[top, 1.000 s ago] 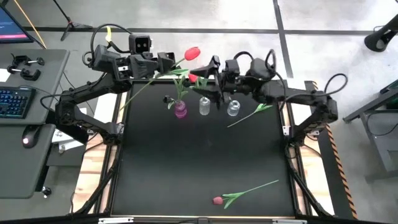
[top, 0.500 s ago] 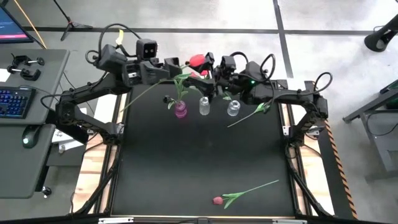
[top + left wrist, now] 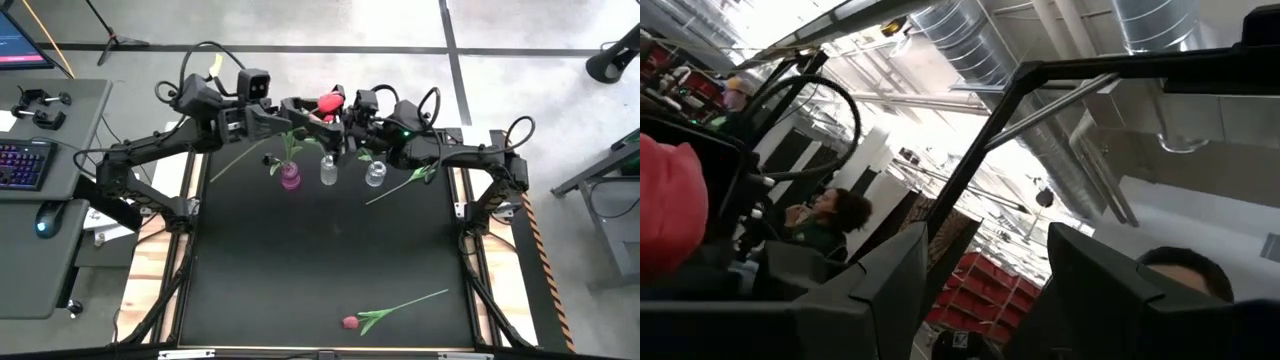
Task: Sort flowers into vase by color
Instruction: Put the red tulip into the left transparent flower vase
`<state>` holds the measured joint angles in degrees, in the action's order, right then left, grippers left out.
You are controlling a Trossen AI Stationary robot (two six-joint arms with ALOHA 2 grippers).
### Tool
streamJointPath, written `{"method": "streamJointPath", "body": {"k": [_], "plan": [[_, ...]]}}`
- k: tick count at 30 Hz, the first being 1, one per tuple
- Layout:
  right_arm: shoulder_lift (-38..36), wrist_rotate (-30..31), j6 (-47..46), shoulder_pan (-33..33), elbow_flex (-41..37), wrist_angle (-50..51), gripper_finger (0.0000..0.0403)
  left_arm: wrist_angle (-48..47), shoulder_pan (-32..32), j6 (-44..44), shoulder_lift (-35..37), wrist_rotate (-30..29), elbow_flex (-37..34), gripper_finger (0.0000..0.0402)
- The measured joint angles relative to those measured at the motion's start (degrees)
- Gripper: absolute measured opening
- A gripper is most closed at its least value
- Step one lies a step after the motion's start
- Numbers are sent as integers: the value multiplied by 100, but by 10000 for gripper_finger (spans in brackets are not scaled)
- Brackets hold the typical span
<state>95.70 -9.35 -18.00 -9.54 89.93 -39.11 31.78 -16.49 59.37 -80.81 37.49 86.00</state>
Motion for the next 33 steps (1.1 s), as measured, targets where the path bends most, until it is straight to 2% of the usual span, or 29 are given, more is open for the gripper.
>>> {"method": "streamJointPath", "body": {"k": [9, 14, 16, 19, 28, 33], "plan": [[0, 49, 0, -7, 0, 2, 112, 554, -4, -205, 15, -35, 0, 196], [0, 191, -10, -4, 0, -217, 29, 538, -4, -205, 15, -39, 0, 196], [0, 193, -51, -4, 0, -227, 8, 540, -4, -205, 15, -41, 0, 196], [0, 212, -301, -9, 0, -204, 15, 541, -2, -203, 15, -47, 0, 196], [0, 291, -262, 5, 0, -109, 110, 517, 7, -205, 2, -45, 0, 196], [0, 285, -260, 15, 0, -152, 115, 496, 7, -203, 2, -45, 0, 196]]}}
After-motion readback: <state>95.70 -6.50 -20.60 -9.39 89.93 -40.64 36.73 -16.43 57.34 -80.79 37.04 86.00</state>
